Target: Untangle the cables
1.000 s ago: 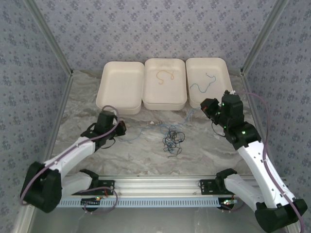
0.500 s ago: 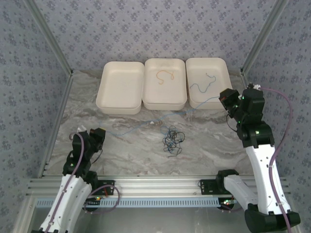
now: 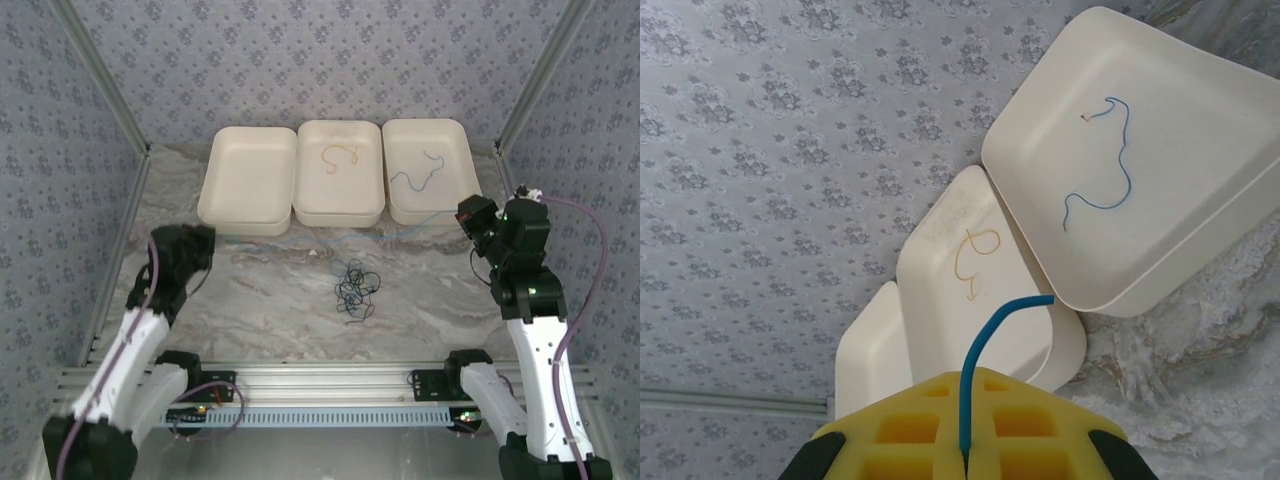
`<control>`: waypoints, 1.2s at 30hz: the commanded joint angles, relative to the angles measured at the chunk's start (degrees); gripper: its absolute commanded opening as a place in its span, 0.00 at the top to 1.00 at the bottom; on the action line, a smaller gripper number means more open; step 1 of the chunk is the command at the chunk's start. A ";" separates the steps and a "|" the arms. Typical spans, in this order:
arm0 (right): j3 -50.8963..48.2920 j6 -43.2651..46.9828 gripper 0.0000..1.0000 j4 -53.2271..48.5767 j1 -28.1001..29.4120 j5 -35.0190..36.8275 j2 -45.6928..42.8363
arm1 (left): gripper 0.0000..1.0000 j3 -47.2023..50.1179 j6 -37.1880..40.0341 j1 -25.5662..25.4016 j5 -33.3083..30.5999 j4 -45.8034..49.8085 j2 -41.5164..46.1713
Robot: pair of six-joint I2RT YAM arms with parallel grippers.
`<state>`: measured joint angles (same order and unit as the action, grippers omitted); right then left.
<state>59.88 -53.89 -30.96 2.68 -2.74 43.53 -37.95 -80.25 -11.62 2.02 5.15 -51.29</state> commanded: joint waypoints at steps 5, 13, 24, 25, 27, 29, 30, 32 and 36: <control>0.52 5.80 1.00 -0.88 -2.36 0.14 3.29 | 1.00 -38.06 16.87 -12.14 4.89 -17.45 -34.93; 2.35 9.27 1.00 7.91 -10.41 -7.08 16.19 | 1.00 -86.68 19.54 -18.68 14.79 -21.98 -76.22; 6.79 15.60 1.00 22.93 -14.25 -16.56 37.50 | 1.00 -128.92 19.32 -24.78 10.47 -25.23 -112.22; 7.88 15.89 1.00 22.60 -14.26 -16.67 40.04 | 1.00 -129.10 21.11 -25.56 10.39 -24.29 -111.79; 12.00 16.01 1.00 22.17 -14.24 -16.10 44.08 | 1.00 -128.95 22.73 -26.17 10.37 -23.46 -110.93; 15.14 16.28 1.00 21.05 -14.17 -15.29 48.65 | 1.00 -128.95 22.70 -26.26 10.59 -22.62 -110.73; 16.91 16.48 1.00 20.54 -14.11 -15.26 50.72 | 1.00 -128.87 22.47 -26.18 11.09 -22.42 -110.84; 19.27 16.43 1.00 21.82 -14.12 -16.35 53.59 | 1.00 -128.86 21.76 -26.19 12.22 -22.44 -111.16; 23.59 17.32 1.00 24.31 -13.28 -15.85 54.82 | 1.00 -128.78 21.24 -27.07 12.86 -23.56 -111.53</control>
<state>79.11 -38.50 -9.15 -11.03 -17.96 98.70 -164.86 -59.79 -38.44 13.78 -15.35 -165.95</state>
